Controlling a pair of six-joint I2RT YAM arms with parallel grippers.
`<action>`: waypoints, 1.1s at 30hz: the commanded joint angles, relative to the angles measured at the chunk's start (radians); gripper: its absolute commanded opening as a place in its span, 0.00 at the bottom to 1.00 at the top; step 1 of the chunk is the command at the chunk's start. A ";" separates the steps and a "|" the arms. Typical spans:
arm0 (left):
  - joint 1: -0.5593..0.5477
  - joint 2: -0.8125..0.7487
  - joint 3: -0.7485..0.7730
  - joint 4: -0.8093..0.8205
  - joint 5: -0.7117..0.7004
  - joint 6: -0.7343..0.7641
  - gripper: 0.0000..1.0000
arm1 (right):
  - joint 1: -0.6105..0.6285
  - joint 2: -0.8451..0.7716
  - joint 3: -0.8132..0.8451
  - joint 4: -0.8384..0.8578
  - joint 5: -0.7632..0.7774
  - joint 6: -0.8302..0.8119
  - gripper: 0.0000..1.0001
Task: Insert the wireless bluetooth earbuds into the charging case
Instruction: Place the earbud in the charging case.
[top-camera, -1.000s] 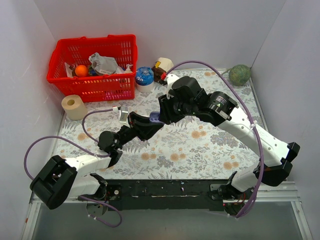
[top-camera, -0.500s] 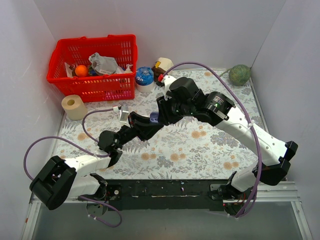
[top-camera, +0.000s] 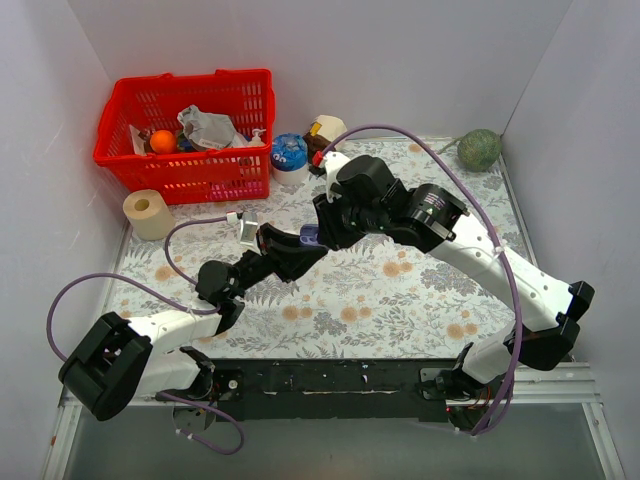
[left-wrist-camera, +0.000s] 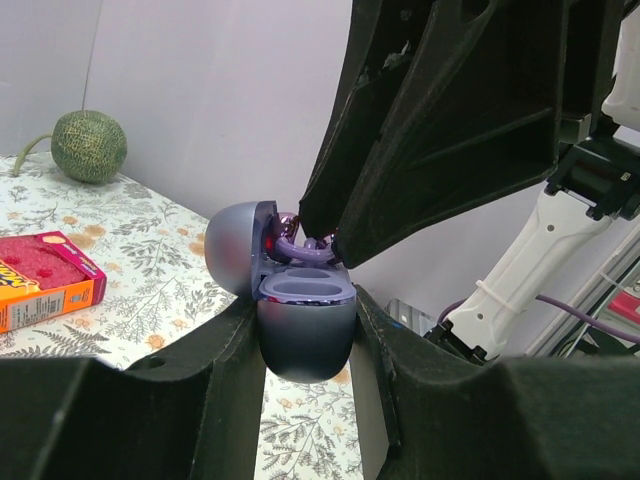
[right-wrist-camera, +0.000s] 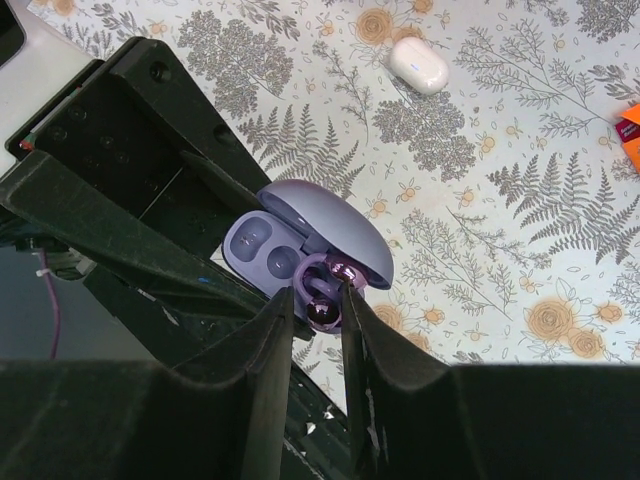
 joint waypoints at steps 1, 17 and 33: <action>-0.006 -0.030 0.032 0.033 0.020 -0.001 0.00 | 0.037 -0.003 -0.011 0.079 -0.062 -0.025 0.32; -0.006 -0.030 0.036 0.068 0.075 -0.039 0.00 | 0.070 0.025 0.047 0.049 -0.088 -0.094 0.24; -0.006 -0.022 0.058 0.120 0.195 -0.162 0.00 | 0.070 -0.058 -0.078 0.133 -0.063 -0.186 0.01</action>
